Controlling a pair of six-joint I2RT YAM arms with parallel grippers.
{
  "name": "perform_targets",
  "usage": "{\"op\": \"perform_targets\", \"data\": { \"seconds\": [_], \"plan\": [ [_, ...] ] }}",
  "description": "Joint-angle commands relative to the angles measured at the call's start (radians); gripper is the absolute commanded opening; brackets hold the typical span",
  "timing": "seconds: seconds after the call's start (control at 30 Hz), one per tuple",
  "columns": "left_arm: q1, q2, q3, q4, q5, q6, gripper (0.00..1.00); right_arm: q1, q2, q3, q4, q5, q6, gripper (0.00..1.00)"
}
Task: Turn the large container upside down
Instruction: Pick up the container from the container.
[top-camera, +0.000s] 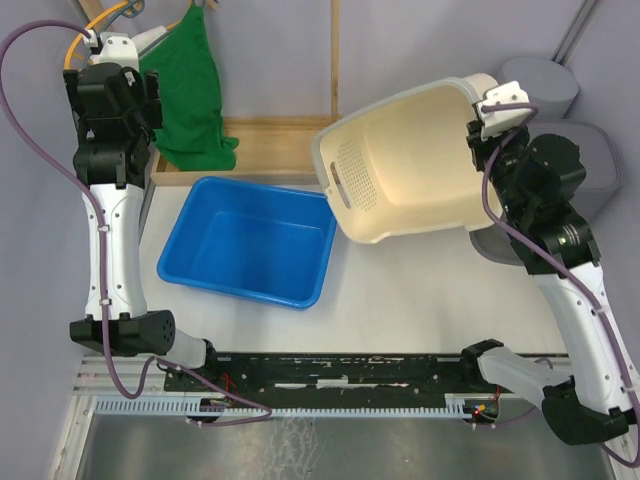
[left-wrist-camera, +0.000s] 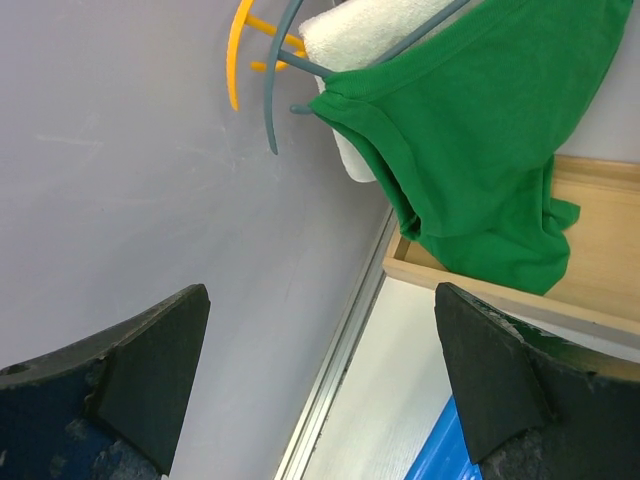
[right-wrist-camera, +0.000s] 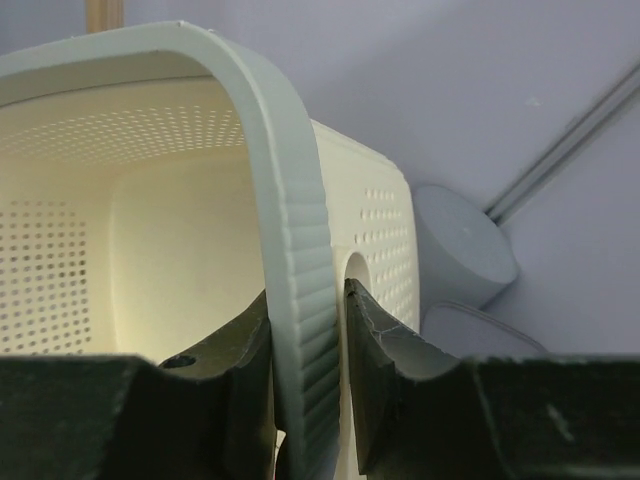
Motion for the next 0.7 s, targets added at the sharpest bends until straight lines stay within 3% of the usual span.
{"op": "perform_targets", "data": {
  "seconds": [0.0,0.13,0.2,0.43,0.6,0.67],
  "plan": [
    [0.001,-0.021,0.038,-0.001,0.027,-0.06,1.0,0.001,-0.143,-0.014,0.086,0.042,-0.126,0.0],
    [-0.001,-0.011,0.05,-0.024,0.075,-0.104,0.99,0.0,-0.106,0.123,-0.238,0.046,-0.255,0.0],
    [-0.001,-0.006,0.049,-0.03,0.089,-0.115,0.99,0.001,-0.081,0.188,-0.312,0.075,-0.281,0.0],
    [-0.003,0.007,0.041,-0.032,0.068,-0.094,0.98,0.0,-0.15,0.141,-0.275,0.14,-0.412,0.0],
    [-0.002,0.022,0.02,-0.03,0.059,-0.084,0.98,0.001,-0.134,0.119,-0.231,0.139,-0.368,0.0],
    [-0.002,0.029,0.012,-0.034,0.087,-0.093,0.98,0.0,-0.095,0.153,-0.294,0.092,-0.325,0.0]
  ]
}}
